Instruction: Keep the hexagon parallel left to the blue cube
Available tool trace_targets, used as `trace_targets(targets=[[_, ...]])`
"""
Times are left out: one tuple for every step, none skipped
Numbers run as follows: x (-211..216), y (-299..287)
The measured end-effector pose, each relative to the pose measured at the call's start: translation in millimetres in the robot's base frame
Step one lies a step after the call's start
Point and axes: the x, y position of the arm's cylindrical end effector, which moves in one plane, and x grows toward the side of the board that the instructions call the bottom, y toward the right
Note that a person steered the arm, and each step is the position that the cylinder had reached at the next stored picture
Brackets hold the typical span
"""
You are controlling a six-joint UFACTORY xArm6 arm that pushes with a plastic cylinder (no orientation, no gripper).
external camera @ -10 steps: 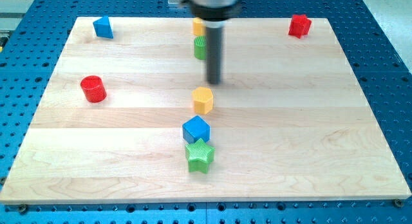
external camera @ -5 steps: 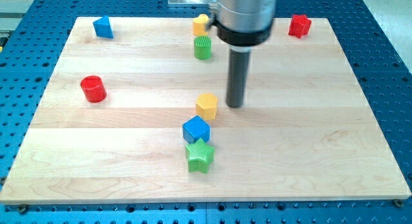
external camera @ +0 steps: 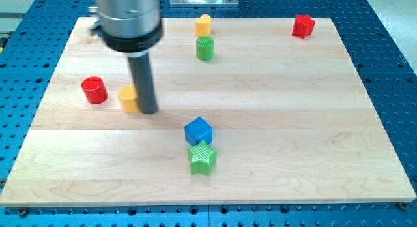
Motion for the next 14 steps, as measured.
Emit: trace_targets(targets=[[-3,-48],[-29,-48],[-38,-71],[-69,-76],[-103,-115],[-105,-177],[-75,-154],[-42,-109],[-28,-76],[-25,-70],[-33,-12],[-51,-10],[-46,21],[-29,6]])
